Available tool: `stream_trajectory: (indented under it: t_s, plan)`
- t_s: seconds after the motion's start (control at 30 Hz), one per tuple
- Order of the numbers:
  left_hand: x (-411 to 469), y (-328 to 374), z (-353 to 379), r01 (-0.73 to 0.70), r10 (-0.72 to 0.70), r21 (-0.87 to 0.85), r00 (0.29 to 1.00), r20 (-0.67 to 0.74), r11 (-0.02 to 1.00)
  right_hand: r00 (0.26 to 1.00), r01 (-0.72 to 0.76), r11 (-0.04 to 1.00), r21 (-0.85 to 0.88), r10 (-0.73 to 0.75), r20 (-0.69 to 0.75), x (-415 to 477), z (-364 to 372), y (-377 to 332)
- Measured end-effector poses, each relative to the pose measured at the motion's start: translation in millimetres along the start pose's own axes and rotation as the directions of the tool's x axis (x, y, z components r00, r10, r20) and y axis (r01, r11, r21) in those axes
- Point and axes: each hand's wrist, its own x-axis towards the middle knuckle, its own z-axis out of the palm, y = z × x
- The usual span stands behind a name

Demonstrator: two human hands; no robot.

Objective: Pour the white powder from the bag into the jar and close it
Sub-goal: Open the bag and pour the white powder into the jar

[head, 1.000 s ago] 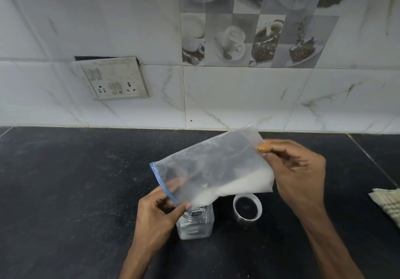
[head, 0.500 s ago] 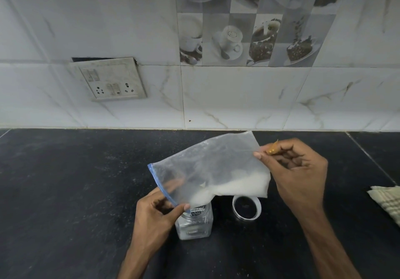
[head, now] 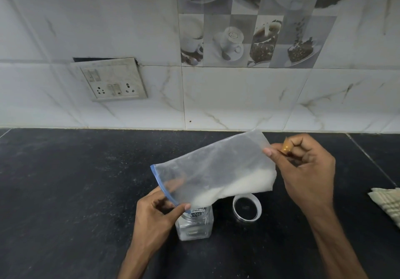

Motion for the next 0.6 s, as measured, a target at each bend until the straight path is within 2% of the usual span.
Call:
stream_trajectory:
  t_s: [0.1, 0.2, 0.43, 0.6]
  plan:
    - [0.0, 0.1, 0.0, -0.003, 0.002, 0.012, 1.000, 0.012, 1.000, 0.999, 0.016, 0.999, -0.029, -0.015, 0.028, -1.0, 2.0, -0.2]
    - [0.7, -0.1, -1.2, -0.007, 0.008, 0.029, 1.000, -0.008, 1.000, 0.998, 0.061, 0.998, -0.036, -0.061, -0.019, -3.4, 5.0, -2.9]
    - [-0.1, 0.0, -0.7, 0.005, -0.004, 0.024, 1.000, -0.031, 1.000, 0.980, 0.198, 0.977, -0.084, -0.199, -0.002, -3.4, 7.1, -5.0]
    - [-1.5, 1.0, 0.7, 0.004, -0.003, 0.047, 1.000, -0.027, 0.999, 0.953, 0.291, 0.947, -0.138, -0.273, 0.134, -4.9, 7.7, -5.6]
